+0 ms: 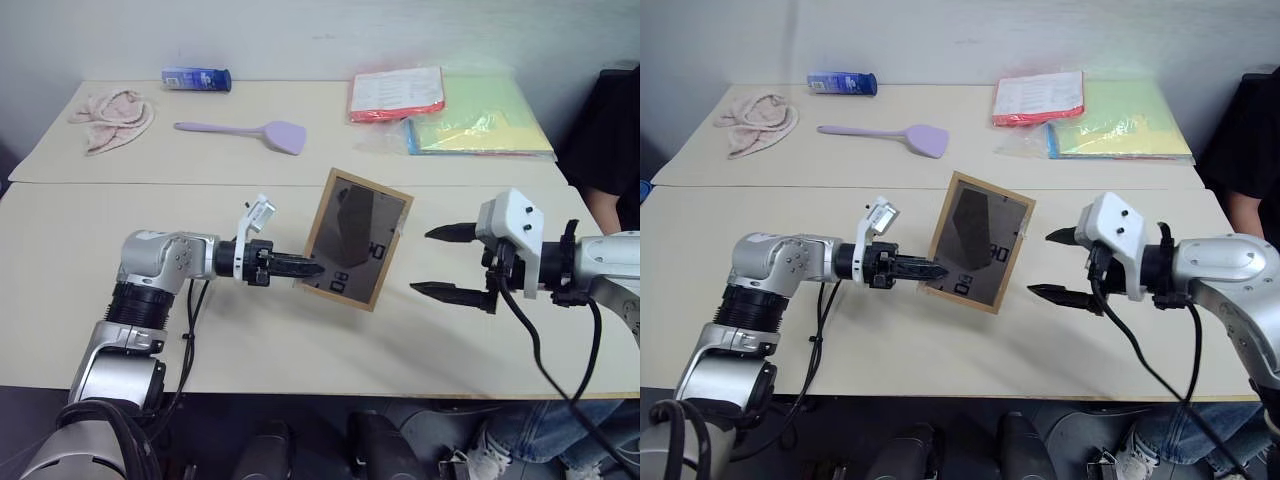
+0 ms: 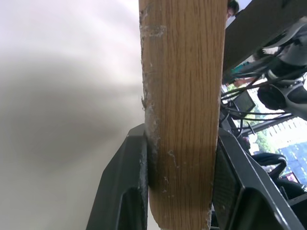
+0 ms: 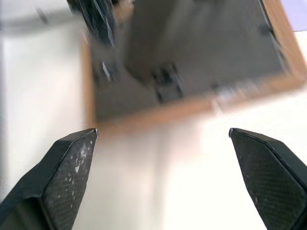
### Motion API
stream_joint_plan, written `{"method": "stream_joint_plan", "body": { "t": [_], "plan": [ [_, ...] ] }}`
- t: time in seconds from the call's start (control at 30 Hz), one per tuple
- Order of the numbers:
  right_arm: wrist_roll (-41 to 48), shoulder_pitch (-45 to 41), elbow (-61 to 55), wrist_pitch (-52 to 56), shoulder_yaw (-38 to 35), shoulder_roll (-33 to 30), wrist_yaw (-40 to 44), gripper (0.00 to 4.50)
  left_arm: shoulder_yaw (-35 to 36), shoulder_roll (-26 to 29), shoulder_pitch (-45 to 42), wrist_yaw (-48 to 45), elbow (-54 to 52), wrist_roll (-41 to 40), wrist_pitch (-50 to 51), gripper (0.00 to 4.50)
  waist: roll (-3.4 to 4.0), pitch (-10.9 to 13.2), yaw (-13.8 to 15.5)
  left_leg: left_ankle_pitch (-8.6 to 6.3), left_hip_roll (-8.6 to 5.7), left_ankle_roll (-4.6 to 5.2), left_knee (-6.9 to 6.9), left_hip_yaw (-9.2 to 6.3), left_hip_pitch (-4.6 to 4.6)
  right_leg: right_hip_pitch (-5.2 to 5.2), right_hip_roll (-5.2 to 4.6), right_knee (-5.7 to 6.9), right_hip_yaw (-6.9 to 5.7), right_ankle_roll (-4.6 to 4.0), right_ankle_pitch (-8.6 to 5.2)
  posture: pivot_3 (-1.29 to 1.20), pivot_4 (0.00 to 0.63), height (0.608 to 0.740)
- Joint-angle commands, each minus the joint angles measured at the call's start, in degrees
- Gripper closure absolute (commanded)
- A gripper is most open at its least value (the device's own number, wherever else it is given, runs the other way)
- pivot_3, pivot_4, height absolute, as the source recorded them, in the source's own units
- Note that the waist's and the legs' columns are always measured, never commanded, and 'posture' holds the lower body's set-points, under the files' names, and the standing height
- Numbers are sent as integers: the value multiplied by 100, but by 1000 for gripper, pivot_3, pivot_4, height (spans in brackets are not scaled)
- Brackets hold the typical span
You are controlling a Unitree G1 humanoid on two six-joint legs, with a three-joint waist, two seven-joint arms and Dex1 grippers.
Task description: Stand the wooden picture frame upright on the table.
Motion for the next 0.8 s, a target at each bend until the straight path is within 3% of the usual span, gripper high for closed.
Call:
{"method": "stream_joint_plan", "body": {
  "t": [0.03, 0.2, 0.37, 0.47, 0.63, 0.8],
  "plan": [
    [-2328, 135, 842, -3769, 154, 36, -684, 0, 122, 151, -181, -239, -255, -228, 86, 3256, -2, 1, -16, 0, -1, 0, 1, 5, 1, 0, 3, 0, 3, 0, 0, 0, 150, 740],
    [-4737, -589, 2470, -7132, 684, 747, -2601, 0, 209, 66, -313, -166, -227, -312, 284, 3256, -5, 3, -47, 5, 0, -7, -2, 34, 26, -1, 9, 18, 22, 3, 2, 0, 150, 740],
    [-6470, -1327, 3518, -8295, 1066, 1380, -4352, 0, 231, 22, -389, -146, -303, -424, 463, 3256, -5, 3, -116, 9, 2, -14, -4, 37, 27, -6, 11, 21, 28, 3, 2, 0, 150, 740],
    [-7083, -1629, 3867, -8630, 1121, 1653, -5305, 870, 251, 14, -406, -107, -353, -458, 559, 3256, -5, 3, -161, 11, 2, -17, -3, 34, 27, -6, 11, 28, 29, 3, 2, 0, 150, 740],
    [-7540, -1912, 4152, -8943, 1171, 1693, -6172, 2418, 258, 131, -346, -126, -392, -498, 662, 3256, -4, 3, -176, 12, 4, -19, -3, 33, 28, -6, 13, 52, 30, 2, 1, 0, 150, 740],
    [-7742, -2206, 4503, -9029, 1402, 1734, -6465, 2727, 256, 264, -288, -170, -410, -514, 627, 3256, -4, 2, -204, 13, 4, -21, -3, 33, 32, -5, 17, 57, 28, 2, 1, 0, 150, 740]
  ]
}}
